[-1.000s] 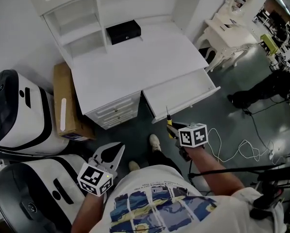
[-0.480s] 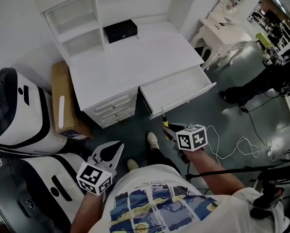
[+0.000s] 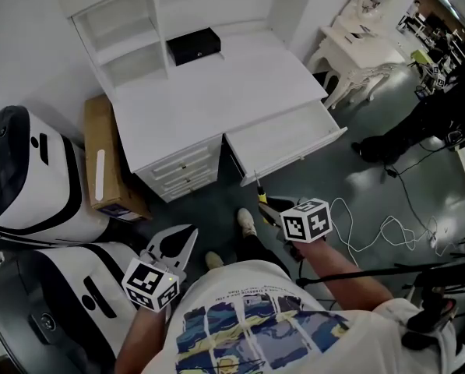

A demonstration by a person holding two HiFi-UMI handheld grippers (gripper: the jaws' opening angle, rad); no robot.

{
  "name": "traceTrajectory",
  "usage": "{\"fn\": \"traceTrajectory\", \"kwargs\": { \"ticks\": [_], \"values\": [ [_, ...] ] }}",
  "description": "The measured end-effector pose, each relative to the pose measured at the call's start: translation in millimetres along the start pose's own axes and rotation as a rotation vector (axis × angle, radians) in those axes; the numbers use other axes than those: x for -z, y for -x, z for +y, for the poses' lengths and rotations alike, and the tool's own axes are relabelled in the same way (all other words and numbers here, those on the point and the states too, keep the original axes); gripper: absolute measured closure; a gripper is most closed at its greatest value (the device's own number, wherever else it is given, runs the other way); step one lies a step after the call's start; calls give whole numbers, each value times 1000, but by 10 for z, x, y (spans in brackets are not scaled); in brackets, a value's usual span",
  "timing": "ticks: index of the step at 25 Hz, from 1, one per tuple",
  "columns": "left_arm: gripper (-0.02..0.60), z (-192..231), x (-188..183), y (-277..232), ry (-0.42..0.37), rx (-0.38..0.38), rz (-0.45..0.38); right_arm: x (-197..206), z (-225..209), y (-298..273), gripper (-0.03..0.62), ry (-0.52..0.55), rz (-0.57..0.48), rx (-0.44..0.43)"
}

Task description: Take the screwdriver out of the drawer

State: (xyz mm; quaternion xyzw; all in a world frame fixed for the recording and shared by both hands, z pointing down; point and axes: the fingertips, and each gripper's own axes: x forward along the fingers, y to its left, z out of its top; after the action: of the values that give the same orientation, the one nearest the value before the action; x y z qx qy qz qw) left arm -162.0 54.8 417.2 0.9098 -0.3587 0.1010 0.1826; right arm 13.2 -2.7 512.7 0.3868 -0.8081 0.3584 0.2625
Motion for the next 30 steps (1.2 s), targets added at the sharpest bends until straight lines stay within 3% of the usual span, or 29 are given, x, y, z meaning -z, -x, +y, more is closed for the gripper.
{"fn": "traceTrajectory", "kwargs": {
  "ticks": [30],
  "values": [
    [568, -32, 97, 56, 30, 6, 6, -14, 167, -35, 496, 28, -6, -44]
  ]
}}
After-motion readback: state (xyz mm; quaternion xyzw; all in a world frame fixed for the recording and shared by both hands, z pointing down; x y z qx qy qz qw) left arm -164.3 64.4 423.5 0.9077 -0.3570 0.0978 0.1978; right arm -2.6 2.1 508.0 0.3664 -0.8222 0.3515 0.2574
